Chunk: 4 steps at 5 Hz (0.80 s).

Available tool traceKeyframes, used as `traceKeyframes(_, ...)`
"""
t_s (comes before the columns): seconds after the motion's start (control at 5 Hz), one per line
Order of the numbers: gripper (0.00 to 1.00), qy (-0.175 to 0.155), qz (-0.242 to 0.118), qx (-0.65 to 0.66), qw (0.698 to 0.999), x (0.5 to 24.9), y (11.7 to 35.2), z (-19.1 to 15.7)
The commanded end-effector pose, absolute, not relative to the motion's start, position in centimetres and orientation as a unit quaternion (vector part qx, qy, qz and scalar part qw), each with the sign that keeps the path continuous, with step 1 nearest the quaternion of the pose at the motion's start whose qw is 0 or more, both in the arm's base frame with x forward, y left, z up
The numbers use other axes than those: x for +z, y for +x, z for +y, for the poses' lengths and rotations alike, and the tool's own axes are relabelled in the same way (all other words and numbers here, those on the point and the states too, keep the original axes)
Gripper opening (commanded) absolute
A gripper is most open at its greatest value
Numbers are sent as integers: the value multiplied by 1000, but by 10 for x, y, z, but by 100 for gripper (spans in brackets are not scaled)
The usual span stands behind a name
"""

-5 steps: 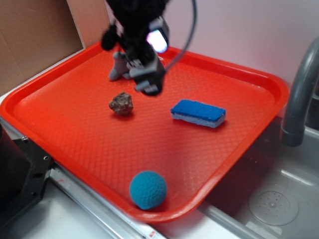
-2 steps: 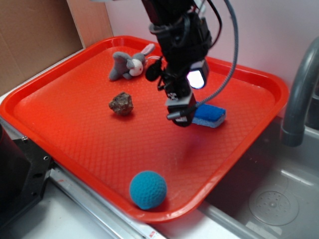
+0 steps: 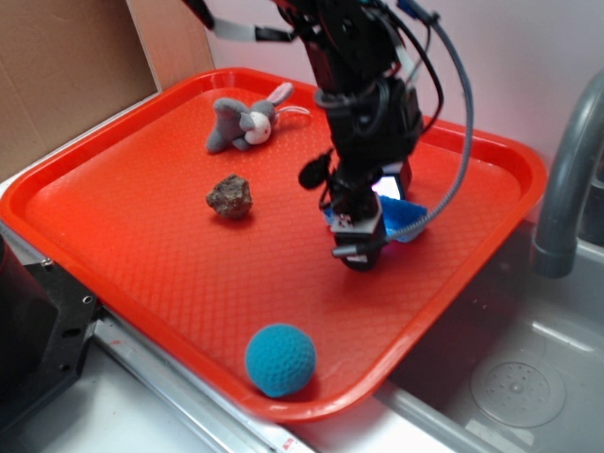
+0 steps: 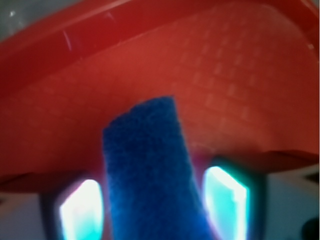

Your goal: Grab the blue sponge.

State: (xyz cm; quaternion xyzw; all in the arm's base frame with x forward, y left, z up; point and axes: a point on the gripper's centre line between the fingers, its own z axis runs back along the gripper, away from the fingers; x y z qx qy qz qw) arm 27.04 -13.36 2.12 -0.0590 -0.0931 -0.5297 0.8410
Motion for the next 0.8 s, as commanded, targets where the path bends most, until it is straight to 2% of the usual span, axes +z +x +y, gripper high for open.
traceKeyframes(0.0,0,-30,-104,-536,837,37,257,-142)
traceKeyframes(0.2,0,38,-52,-435,898,73,251,-124)
traceKeyframes(0.4,0,61,-30,-321,945,104,241,-103)
traceKeyframes(0.6,0,86,11,-203,975,128,228,-74)
